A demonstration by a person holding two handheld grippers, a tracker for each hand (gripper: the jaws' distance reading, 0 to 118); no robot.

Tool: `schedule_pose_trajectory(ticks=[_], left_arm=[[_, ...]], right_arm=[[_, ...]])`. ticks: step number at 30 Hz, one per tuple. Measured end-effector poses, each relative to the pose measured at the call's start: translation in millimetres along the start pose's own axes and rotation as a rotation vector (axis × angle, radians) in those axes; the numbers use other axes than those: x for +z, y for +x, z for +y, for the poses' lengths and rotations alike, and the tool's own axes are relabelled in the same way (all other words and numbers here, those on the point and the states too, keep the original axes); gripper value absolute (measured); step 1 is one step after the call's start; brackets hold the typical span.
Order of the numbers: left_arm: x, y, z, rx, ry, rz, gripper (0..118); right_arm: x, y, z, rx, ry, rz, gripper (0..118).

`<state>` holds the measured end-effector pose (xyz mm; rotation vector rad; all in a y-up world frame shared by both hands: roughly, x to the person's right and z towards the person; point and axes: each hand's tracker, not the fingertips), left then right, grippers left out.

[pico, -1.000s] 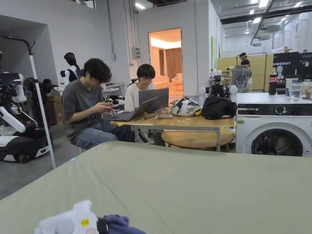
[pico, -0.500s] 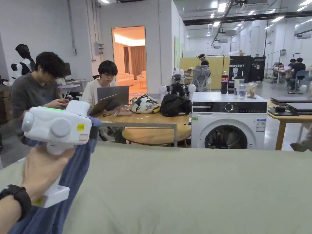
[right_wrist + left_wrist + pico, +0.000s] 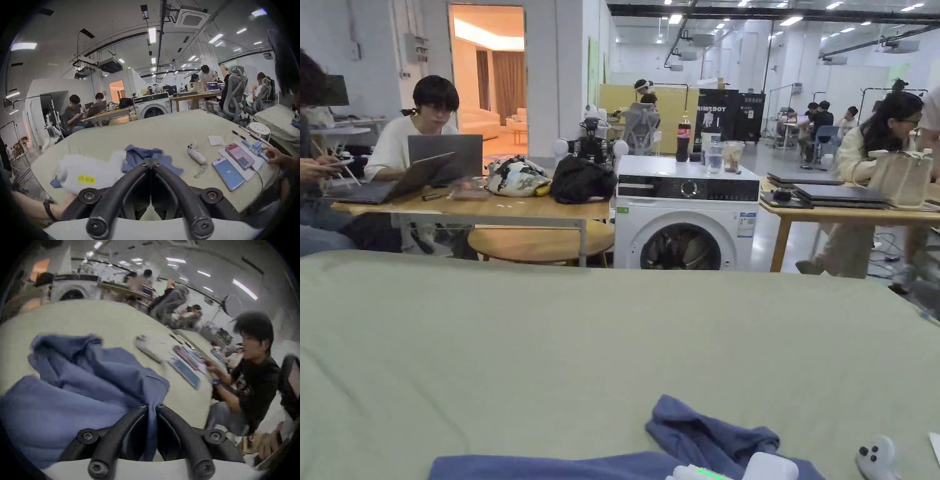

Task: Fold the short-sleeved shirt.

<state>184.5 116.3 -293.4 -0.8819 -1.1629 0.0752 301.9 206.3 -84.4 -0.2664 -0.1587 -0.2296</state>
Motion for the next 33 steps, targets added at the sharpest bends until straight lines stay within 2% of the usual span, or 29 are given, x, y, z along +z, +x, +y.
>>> schedule_pose_trajectory(ticks=[1, 2, 4, 6, 9, 10, 12, 13, 14, 15, 16, 18, 23, 30, 32, 33], left_arm=[[1.0, 11.7, -11.3, 0.006, 0.021, -0.005, 58], [5.2, 16.2, -16.5, 0.015, 0.051, -0.007, 77], [27.7, 15.9, -14.7, -0.014, 0.096, -0.065, 74], [61.8, 15.4, -6.3, -0.076, 0.159, -0.035, 74], [142.4, 5.4, 9.5, -0.157, 0.339, 0.183, 74], [176.9, 24.1, 10.2, -0.194, 0.414, 0.274, 74], [233.6, 21.9, 7.8, -0.234, 0.53, 0.411, 72], [259.1, 20.2, 4.4, -0.24, 0.579, 0.456, 59], [284.1, 18.8, 0.4, -0.245, 0.608, 0.487, 34], [300.4, 19.2, -4.2, -0.253, 0.632, 0.54, 4], [314.3, 20.0, -8.3, -0.256, 0.636, 0.617, 0], [337.9, -5.2, -16.7, -0.243, 0.64, 0.649, 0], [373.3, -16.7, -36.8, -0.174, 0.686, 0.725, 0], [375.6, -45.5, -27.5, -0.112, 0.62, 0.711, 0], [364.3, -70.4, -18.5, -0.048, 0.526, 0.707, 0], [359.0, -83.9, -15.0, -0.016, 0.493, 0.696, 14]], right_arm=[[0.9, 3.3, -0.4, 0.001, -0.005, -0.008, 0], [0.6, 5.4, -0.7, -0.004, -0.01, -0.015, 0], [-1.1, 7.4, -0.9, -0.017, -0.015, -0.015, 0], [-3.5, 3.8, 1.8, -0.012, -0.017, -0.011, 0], [-9.5, -8.3, 8.8, 0.029, 0.006, 0.003, 0], [-12.7, -13.2, 12.8, 0.044, 0.01, 0.018, 0], [-18.5, -24.9, 19.6, 0.071, 0.03, 0.031, 0], [-21.9, -30.2, 22.8, 0.086, 0.038, 0.046, 0], [-25.5, -35.5, 25.7, 0.095, 0.046, 0.06, 0], [-28.7, -39.8, 27.6, 0.102, 0.052, 0.071, 0], [-32.2, -44.2, 29.9, 0.108, 0.055, 0.082, 0], [-37.0, -53.6, 33.2, 0.134, 0.068, 0.094, 0], [-46.1, -74.9, 38.4, 0.195, 0.078, 0.091, 0], [-52.0, -80.0, 36.6, 0.176, 0.058, 0.12, 0], [-53.0, -77.0, 33.2, 0.163, 0.041, 0.122, 0], [-52.5, -75.1, 31.5, 0.155, 0.026, 0.124, 0]])
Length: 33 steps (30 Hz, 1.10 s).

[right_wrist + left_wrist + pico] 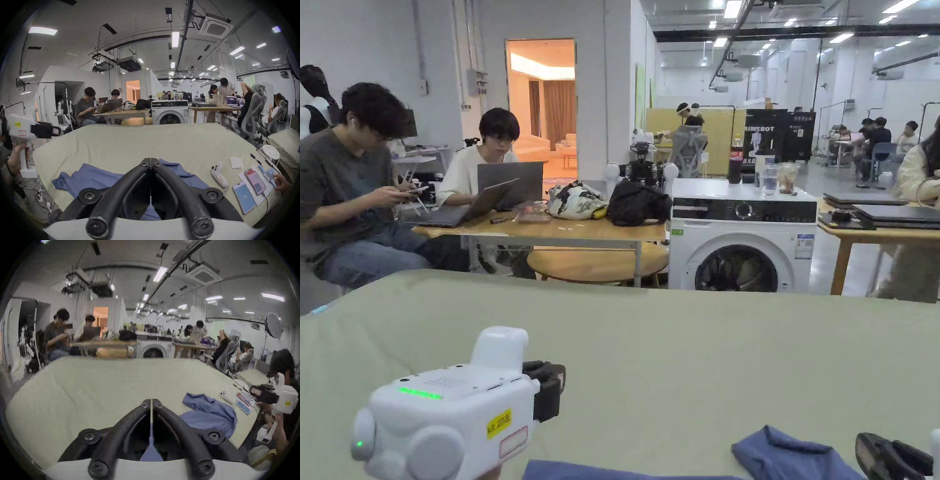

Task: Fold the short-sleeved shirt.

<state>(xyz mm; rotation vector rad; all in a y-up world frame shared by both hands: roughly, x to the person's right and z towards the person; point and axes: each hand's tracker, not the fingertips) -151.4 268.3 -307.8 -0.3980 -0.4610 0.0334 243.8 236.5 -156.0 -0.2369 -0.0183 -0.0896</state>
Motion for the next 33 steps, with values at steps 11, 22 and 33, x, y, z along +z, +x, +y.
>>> schedule_pose_trajectory(ticks=[11, 22, 33], left_arm=[[-186.1, -80.1, -74.3, 0.219, -0.488, 0.142, 57], [-163.3, -57.2, -93.4, 0.121, -0.557, 0.168, 0], [-162.6, -62.7, -95.3, 0.167, -0.556, 0.169, 0]], right_arm=[[17.6, 47.5, -31.6, -0.083, -0.16, -0.106, 0], [28.4, 84.8, -51.9, -0.191, -0.235, -0.219, 2], [-41.6, 128.8, -144.9, -0.72, -0.476, -0.186, 2]])
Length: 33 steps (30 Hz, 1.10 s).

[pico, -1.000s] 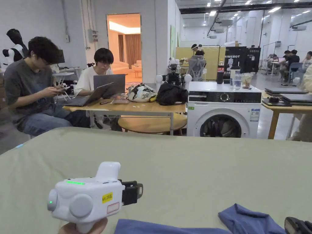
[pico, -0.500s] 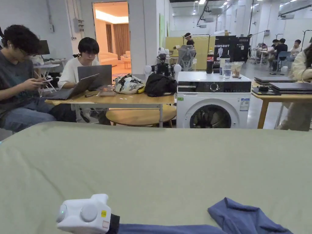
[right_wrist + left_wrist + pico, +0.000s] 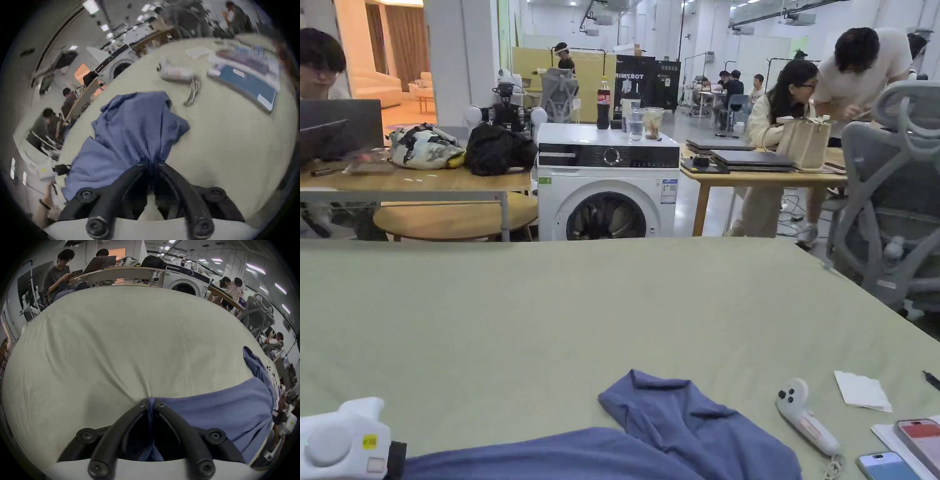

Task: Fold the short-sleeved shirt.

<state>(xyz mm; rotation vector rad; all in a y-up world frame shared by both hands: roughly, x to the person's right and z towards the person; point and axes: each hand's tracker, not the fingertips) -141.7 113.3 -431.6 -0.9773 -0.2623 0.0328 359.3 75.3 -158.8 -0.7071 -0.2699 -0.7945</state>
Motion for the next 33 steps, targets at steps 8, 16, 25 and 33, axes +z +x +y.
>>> schedule_pose_trajectory(ticks=[8, 16, 25, 33], left_arm=[[123.9, -11.8, 10.6, 0.004, 0.387, -0.158, 0], [286.3, -17.9, 64.9, -0.051, 0.714, -0.148, 0], [353.1, -6.7, 126.2, -0.062, 0.817, -0.042, 0], [355.1, -24.2, 199.7, -0.049, 0.876, 0.035, 0]], right_arm=[[50.9, -19.0, 22.4, 0.1, 0.165, 0.112, 2], [124.1, -113.4, 106.1, 0.367, 0.385, 0.183, 2], [173.0, -240.0, 191.9, 0.591, 0.568, 0.149, 2], [170.7, -317.5, 256.4, 0.62, 0.606, 0.144, 2]])
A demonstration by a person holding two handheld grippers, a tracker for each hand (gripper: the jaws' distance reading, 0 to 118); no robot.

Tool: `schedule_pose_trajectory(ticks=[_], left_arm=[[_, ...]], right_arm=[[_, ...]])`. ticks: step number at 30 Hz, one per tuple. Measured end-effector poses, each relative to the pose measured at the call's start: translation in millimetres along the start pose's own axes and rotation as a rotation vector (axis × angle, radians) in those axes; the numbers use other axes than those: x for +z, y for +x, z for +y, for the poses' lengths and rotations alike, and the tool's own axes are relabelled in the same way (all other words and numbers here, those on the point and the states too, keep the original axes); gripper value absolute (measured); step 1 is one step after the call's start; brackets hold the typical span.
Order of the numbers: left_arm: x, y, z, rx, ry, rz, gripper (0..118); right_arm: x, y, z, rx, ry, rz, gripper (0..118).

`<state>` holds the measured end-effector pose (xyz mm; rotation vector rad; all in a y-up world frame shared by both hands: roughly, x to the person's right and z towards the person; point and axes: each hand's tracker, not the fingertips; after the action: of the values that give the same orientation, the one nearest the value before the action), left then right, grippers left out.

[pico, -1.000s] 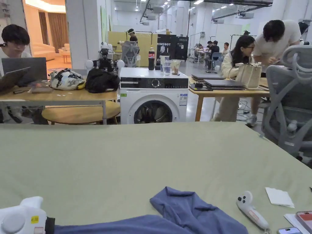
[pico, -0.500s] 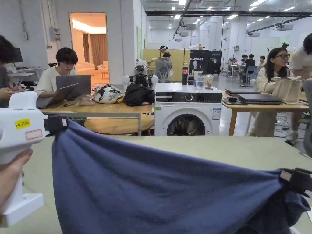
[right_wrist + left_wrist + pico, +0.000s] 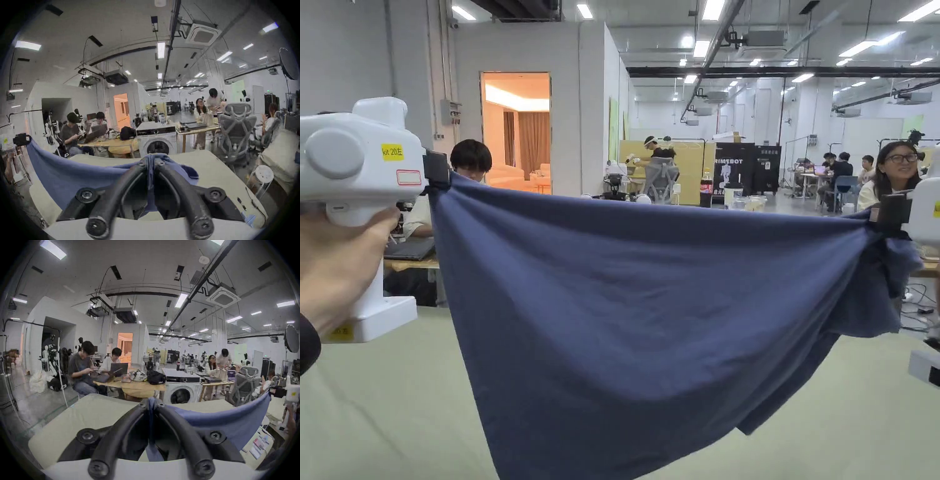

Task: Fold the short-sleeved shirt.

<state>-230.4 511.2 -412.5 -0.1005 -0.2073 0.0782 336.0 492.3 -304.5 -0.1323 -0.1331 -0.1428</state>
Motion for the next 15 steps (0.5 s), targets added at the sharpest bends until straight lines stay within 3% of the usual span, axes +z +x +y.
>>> schedule_pose_trajectory(ticks=[5, 9, 15], left_arm=[[-47.4, -1.5, -1.6, -0.049, -0.015, 0.038, 0], [-86.8, -8.1, -9.7, -0.046, -0.036, 0.044, 0], [-103.2, 2.6, -18.3, -0.102, -0.051, 0.068, 0]], right_arm=[[-57.2, -2.5, 10.2, -0.021, -0.001, 0.002, 2], [-101.5, -9.0, 4.5, 0.071, -0.049, -0.055, 2], [-132.6, -11.2, -0.8, 0.096, -0.045, -0.038, 2]])
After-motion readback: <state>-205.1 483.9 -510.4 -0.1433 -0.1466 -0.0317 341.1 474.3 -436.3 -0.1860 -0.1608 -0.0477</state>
